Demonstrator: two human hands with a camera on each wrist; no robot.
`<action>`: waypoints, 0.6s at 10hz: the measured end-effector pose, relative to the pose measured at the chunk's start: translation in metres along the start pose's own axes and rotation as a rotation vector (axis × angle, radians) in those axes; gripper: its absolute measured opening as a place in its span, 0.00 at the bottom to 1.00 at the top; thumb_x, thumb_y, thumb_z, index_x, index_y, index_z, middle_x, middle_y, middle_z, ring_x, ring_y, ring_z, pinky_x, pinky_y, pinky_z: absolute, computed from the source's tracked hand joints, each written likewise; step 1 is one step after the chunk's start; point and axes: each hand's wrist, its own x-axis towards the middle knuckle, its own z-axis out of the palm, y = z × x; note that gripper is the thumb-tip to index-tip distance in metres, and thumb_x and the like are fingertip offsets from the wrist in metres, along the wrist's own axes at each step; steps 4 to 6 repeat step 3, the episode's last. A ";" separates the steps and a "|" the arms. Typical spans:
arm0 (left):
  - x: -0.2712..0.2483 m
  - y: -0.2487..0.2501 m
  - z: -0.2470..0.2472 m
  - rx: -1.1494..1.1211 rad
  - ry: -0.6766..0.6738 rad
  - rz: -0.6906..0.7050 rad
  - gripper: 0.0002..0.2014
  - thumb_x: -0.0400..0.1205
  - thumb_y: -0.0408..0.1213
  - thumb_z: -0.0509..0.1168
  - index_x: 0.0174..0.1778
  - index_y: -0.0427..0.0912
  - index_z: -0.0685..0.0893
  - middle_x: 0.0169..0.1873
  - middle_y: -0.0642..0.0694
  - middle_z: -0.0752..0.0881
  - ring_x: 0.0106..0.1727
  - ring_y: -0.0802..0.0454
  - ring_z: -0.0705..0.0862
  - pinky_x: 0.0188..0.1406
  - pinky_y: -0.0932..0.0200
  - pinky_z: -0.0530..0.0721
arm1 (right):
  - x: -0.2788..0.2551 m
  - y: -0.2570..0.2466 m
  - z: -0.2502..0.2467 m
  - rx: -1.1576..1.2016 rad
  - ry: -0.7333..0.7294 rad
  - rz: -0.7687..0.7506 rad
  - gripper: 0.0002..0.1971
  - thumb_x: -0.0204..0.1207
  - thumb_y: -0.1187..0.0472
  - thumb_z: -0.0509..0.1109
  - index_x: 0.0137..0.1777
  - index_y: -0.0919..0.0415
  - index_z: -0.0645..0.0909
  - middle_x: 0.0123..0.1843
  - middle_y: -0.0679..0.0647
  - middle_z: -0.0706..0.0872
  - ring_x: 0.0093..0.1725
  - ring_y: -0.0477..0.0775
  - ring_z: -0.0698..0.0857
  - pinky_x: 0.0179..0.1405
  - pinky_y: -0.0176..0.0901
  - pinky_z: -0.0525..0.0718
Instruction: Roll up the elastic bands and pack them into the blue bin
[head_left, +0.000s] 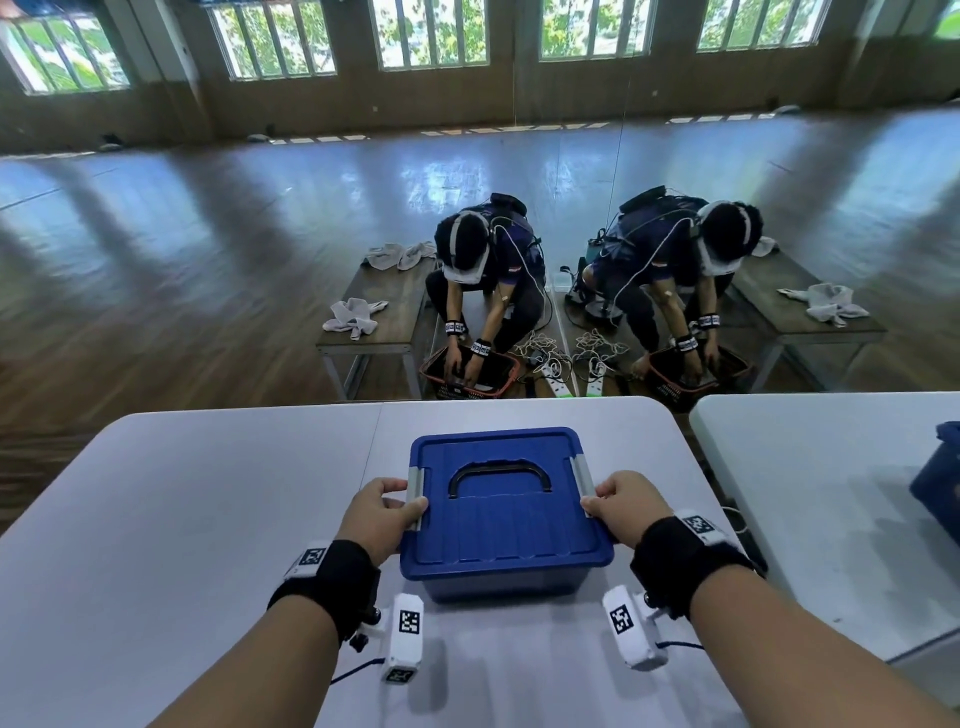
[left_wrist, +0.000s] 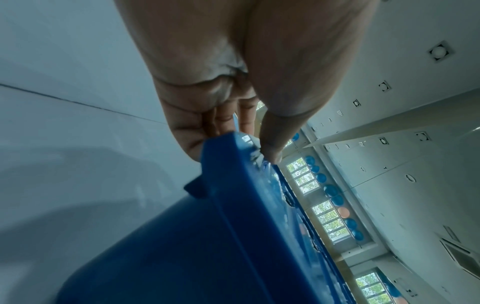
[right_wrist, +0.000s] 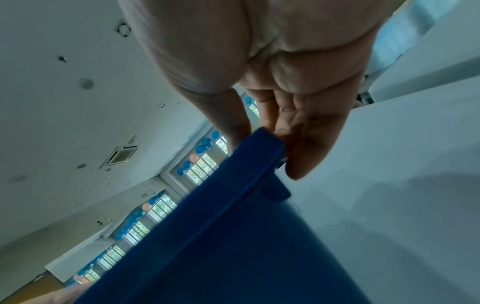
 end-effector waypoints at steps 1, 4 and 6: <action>-0.010 -0.002 -0.005 -0.072 -0.003 -0.001 0.10 0.88 0.44 0.64 0.60 0.43 0.81 0.50 0.36 0.88 0.45 0.39 0.90 0.43 0.42 0.93 | -0.013 0.004 0.002 0.060 0.049 -0.015 0.16 0.78 0.55 0.71 0.31 0.63 0.81 0.29 0.58 0.83 0.29 0.56 0.83 0.35 0.56 0.92; -0.055 -0.045 -0.021 0.054 -0.009 0.026 0.11 0.90 0.44 0.60 0.52 0.43 0.84 0.40 0.41 0.90 0.30 0.48 0.84 0.30 0.54 0.82 | -0.073 0.042 0.024 0.586 -0.084 0.196 0.18 0.88 0.50 0.60 0.55 0.68 0.77 0.43 0.63 0.83 0.32 0.57 0.80 0.28 0.46 0.80; -0.055 -0.045 -0.021 0.054 -0.009 0.026 0.11 0.90 0.44 0.60 0.52 0.43 0.84 0.40 0.41 0.90 0.30 0.48 0.84 0.30 0.54 0.82 | -0.073 0.042 0.024 0.586 -0.084 0.196 0.18 0.88 0.50 0.60 0.55 0.68 0.77 0.43 0.63 0.83 0.32 0.57 0.80 0.28 0.46 0.80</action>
